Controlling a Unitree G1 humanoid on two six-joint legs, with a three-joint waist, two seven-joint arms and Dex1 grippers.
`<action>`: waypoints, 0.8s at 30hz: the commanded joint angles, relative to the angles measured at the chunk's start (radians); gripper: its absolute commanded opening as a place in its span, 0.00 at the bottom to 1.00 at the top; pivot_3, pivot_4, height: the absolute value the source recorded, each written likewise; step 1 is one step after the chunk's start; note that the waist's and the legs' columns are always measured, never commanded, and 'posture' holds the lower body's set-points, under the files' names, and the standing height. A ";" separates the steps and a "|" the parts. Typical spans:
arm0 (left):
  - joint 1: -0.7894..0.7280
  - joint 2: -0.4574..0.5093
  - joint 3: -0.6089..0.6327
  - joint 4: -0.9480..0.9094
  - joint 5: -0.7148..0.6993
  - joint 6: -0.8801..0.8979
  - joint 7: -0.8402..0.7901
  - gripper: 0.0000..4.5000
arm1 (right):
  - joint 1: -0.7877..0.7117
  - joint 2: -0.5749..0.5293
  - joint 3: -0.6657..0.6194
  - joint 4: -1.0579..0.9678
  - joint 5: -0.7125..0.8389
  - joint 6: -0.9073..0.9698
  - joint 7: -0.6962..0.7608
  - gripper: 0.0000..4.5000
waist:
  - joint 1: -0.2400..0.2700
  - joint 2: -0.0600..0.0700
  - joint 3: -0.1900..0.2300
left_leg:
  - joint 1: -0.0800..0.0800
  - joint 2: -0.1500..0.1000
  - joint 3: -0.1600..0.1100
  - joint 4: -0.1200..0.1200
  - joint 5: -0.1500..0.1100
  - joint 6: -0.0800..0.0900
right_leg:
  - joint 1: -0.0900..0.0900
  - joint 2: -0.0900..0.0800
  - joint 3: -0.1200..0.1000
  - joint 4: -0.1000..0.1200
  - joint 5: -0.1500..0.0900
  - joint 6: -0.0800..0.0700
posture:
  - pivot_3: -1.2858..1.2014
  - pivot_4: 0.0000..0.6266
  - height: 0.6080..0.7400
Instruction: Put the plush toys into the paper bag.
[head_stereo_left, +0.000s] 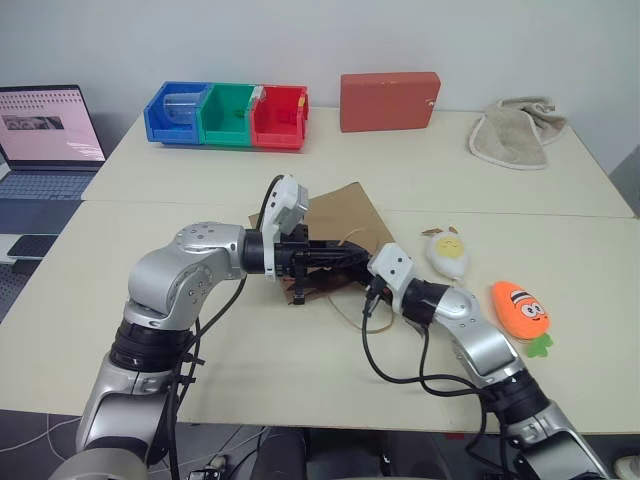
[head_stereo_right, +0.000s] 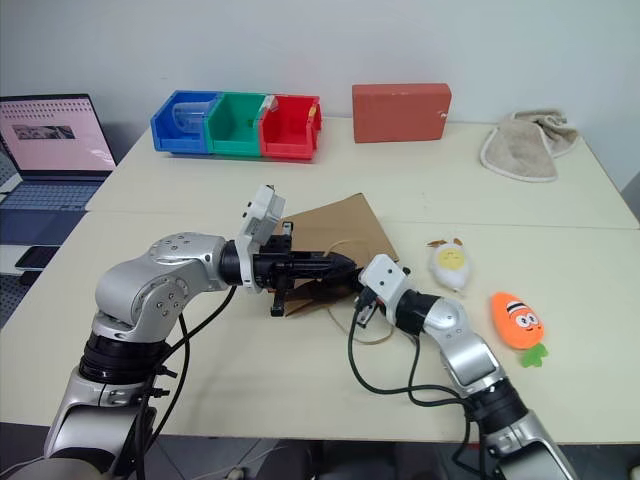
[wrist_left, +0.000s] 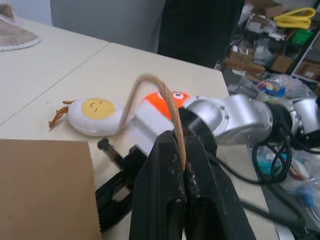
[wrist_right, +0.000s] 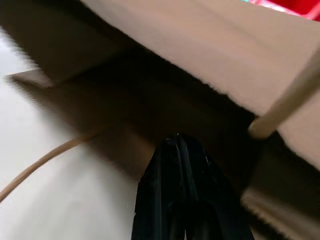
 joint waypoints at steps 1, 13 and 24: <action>-0.027 -0.001 0.046 -0.031 -0.047 0.014 0.017 0.00 | -0.033 0.032 0.011 0.056 -0.071 -0.056 -0.068 0.01 | 0.000 0.000 0.000 | 0.000 0.000 0.000 0.000 0.000 0.000 | 0.000 0.000 0.000 0.000 0.000 -0.001 | 0.52 0.24 1.00; -0.229 0.007 0.160 0.145 -0.006 -0.090 0.081 0.00 | -0.018 0.051 0.006 0.110 -0.146 -0.035 -0.101 0.01 | 0.001 0.000 0.000 | 0.000 0.000 -0.001 0.000 0.000 0.000 | 0.000 0.001 -0.001 0.000 0.001 -0.002 | 0.52 0.24 1.00; -0.328 0.027 0.149 0.234 0.065 -0.210 0.051 0.00 | -0.038 0.089 -0.016 0.126 -0.140 0.013 -0.116 0.01 | -0.006 0.000 0.000 | 0.000 0.000 -0.001 0.000 0.000 -0.001 | 0.000 0.001 -0.001 0.000 0.001 -0.002 | 0.52 0.24 1.00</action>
